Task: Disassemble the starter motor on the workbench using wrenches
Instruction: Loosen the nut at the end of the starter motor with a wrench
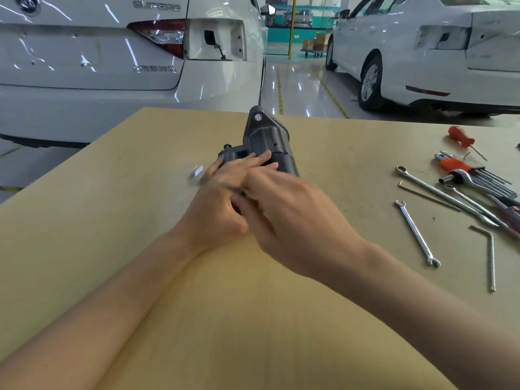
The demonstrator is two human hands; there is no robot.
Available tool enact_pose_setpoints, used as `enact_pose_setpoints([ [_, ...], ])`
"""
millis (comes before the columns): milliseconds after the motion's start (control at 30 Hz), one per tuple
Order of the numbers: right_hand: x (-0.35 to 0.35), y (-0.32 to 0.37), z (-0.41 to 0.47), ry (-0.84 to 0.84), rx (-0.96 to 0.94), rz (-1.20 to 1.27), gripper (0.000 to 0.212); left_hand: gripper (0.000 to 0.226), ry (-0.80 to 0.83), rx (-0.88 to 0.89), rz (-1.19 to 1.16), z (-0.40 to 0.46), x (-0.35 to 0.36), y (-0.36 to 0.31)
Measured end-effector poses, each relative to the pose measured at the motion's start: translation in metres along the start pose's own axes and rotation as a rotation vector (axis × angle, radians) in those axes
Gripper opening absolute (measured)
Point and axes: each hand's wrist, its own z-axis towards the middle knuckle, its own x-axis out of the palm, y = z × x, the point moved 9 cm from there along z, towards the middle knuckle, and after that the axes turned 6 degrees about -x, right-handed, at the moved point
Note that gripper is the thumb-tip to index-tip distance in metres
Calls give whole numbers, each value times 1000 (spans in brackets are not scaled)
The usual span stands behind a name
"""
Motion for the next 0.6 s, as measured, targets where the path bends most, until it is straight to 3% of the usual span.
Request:
enact_pose_setpoints([
  [100, -22, -51, -24, -248, 373, 449, 18, 72, -35, -19, -131, -2, -4, 6],
  [300, 46, -102, -98, -542, 1288, 1469, 27, 70, -69, -58, -188, -4, -8, 3],
  [400, 63, -100, -105, -609, 1414, 1668, 27, 73, -80, -53, -177, -3, -9, 2],
  [600, 67, -91, -98, -632, 1365, 1779, 28, 73, -78, -53, -184, -2, -9, 0],
])
